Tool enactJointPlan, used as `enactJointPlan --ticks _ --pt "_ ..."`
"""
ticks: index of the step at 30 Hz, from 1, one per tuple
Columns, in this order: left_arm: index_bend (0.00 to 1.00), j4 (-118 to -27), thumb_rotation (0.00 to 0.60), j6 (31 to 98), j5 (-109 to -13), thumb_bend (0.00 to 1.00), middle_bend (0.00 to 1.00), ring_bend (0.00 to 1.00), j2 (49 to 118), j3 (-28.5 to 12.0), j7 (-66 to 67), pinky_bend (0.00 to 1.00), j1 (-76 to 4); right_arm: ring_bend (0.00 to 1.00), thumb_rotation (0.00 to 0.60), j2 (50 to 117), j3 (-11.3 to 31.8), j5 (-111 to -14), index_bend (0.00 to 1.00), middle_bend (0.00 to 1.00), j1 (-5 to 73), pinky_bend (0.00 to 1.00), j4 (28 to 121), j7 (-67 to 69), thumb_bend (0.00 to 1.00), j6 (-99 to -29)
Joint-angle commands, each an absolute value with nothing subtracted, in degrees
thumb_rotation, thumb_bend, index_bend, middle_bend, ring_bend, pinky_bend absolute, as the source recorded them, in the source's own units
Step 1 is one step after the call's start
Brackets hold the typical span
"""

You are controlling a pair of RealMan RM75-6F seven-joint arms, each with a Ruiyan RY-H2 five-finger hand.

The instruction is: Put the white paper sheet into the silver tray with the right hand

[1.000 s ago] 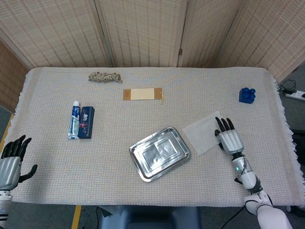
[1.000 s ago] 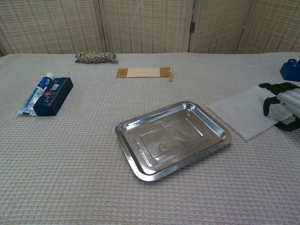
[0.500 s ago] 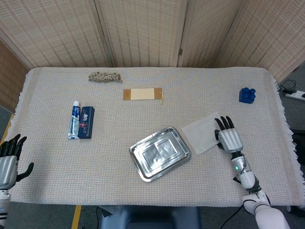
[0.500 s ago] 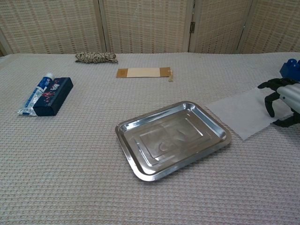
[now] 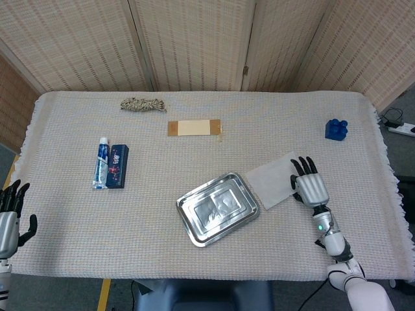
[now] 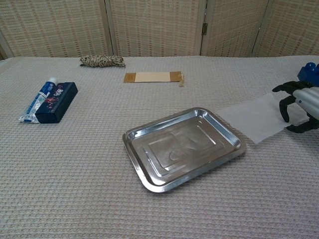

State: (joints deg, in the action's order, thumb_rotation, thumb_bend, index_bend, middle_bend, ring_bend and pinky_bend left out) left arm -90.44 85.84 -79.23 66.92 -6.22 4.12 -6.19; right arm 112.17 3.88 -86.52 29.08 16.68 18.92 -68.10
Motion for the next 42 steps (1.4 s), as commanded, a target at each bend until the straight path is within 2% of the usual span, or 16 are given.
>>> enactJointPlan --ticks 1,10,23,29,36,42 --pt "0.00 -90.5 0.600 85.6 -79.5 0.63 0.00 0.00 66.8 -6.0 3.9 0.00 -6.2 0.00 0.600 111.9 4.6 -86.3 0.66 0.15 29.2 0.00 18.1 20.1 0.49 -70.6" --pt "0.00 -90.6 0.600 83.7 -79.0 0.63 0.00 0.00 66.3 -5.8 3.4 0.00 -6.6 0.00 0.600 110.1 7.3 -85.8 0.66 0.15 30.2 0.00 23.5 22.9 0.49 -79.9" --pt "0.00 -89.3 0.600 82.5 -79.9 0.63 0.00 0.00 66.0 -5.8 -0.8 0.00 -7.3 0.00 0.600 106.6 8.3 -89.8 0.66 0.16 32.3 0.00 41.2 20.6 0.49 -90.7" --pt "0.00 -89.4 0.600 82.3 -80.6 0.63 0.00 0.00 65.6 -5.6 -2.7 0.00 -7.4 0.00 0.600 105.5 5.1 -93.4 0.66 0.16 32.3 0.00 46.7 16.7 0.49 -90.6" --pt "0.00 -89.8 0.600 81.1 -80.9 0.63 0.00 0.00 65.2 -4.9 -3.0 0.00 -7.6 0.00 0.600 111.0 2.7 -93.3 0.66 0.16 32.9 0.00 40.0 12.3 0.49 -83.6" --pt "0.00 -89.8 0.600 82.3 -82.3 0.63 0.00 0.00 63.8 -5.2 -9.5 0.00 -7.2 0.00 0.600 115.0 0.9 -94.4 0.66 0.16 32.9 0.00 36.4 10.1 0.49 -81.5"
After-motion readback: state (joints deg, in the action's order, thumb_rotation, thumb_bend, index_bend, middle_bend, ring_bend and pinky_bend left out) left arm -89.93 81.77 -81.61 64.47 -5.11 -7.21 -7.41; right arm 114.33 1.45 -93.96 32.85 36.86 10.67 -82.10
